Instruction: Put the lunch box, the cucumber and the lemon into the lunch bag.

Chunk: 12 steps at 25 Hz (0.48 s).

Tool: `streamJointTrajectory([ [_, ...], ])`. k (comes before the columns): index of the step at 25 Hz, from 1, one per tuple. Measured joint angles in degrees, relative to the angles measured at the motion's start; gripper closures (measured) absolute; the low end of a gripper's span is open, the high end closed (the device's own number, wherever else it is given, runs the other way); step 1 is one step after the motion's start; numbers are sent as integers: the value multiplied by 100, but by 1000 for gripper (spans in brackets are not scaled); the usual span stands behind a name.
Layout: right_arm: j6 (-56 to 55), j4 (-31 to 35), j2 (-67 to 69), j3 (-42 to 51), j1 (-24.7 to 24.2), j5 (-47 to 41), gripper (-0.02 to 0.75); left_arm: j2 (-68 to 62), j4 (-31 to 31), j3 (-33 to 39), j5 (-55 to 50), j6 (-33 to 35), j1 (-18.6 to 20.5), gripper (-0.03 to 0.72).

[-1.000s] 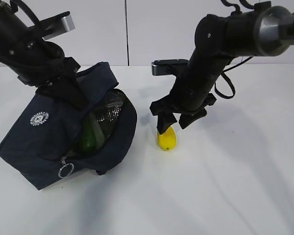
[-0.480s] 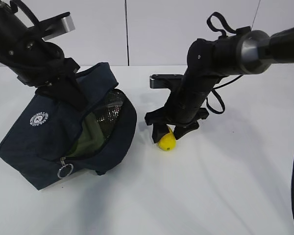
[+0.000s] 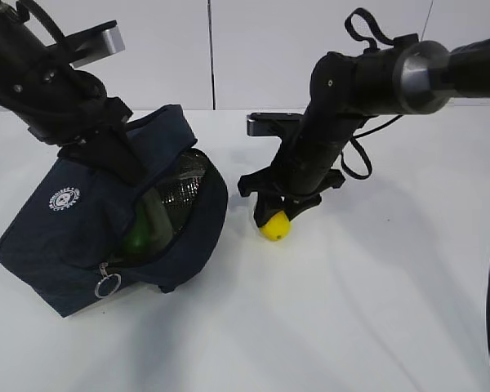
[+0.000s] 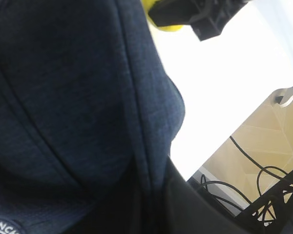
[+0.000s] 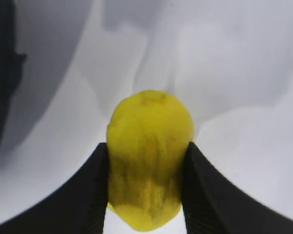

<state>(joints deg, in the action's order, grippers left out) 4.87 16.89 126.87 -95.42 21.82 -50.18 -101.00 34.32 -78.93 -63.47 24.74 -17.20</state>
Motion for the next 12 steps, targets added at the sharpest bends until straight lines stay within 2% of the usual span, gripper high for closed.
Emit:
streamJointTrajectory([
  [6, 439, 245, -568, -86, -11, -240, 442, 0, 0, 0, 0, 0, 0, 680],
  [12, 1890, 2148, -771, -95, -11, -399, 443, 0, 0, 0, 0, 0, 0, 680],
])
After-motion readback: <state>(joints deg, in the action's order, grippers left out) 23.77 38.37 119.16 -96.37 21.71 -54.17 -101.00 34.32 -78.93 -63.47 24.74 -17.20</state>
